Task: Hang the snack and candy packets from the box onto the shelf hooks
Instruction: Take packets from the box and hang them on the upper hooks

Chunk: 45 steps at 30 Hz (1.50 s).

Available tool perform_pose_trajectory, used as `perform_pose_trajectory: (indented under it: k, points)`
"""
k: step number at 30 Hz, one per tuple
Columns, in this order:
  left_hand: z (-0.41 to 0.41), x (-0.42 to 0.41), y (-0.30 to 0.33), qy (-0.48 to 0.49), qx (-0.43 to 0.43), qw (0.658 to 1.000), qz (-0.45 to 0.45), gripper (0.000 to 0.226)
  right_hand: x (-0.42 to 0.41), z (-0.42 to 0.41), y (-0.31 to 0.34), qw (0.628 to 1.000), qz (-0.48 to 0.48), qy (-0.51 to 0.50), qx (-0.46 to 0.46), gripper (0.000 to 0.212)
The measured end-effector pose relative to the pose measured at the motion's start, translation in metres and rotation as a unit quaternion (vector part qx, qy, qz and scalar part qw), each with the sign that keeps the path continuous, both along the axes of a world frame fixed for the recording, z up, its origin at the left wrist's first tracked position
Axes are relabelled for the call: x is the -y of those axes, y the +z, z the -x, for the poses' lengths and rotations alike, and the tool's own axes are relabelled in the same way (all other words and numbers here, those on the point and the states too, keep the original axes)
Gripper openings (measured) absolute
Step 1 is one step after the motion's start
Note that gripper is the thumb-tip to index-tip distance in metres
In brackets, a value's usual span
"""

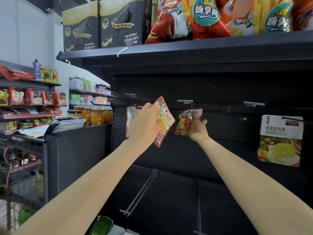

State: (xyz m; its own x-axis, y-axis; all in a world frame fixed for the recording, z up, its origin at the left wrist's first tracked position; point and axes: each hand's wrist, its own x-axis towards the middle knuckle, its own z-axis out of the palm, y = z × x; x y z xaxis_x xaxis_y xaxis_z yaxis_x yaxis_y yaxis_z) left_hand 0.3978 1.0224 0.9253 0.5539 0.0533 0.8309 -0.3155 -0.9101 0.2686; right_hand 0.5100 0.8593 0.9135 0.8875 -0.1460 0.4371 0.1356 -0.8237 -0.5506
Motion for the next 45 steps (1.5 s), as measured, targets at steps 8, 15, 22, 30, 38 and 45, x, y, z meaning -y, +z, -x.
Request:
perform_pose_trajectory:
  k: [8,15,22,30,38,45]
  points:
    - [-0.007,0.002,-0.013,-0.031,-0.005,0.999,0.030,0.026,0.014,-0.019,0.006,0.998,-0.015,0.031,-0.045,0.075]
    - [0.009,-0.001,-0.029,-0.149,-0.023,0.969,0.196,0.022,0.003,0.053,-0.019,0.969,-0.169,0.138,0.116,0.039]
    - [0.030,0.014,-0.046,-0.274,0.009,0.937,0.217,0.022,-0.007,0.105,-0.027,0.877,-0.310,0.297,0.217,0.014]
    - [0.012,0.028,-0.045,-0.174,-0.005,0.975,0.141,0.041,-0.002,0.112,-0.013,0.887,-0.276,0.225,0.295,0.013]
    - [0.001,0.035,-0.048,-0.150,0.002,0.978,0.147,0.043,0.000,0.101,-0.005,0.906,-0.215,0.202,0.304,0.014]
    - [-0.025,0.041,-0.045,-0.133,-0.046,0.982,0.124,0.044,0.006,0.082,-0.006,0.930,-0.155,0.137,0.303,0.024]
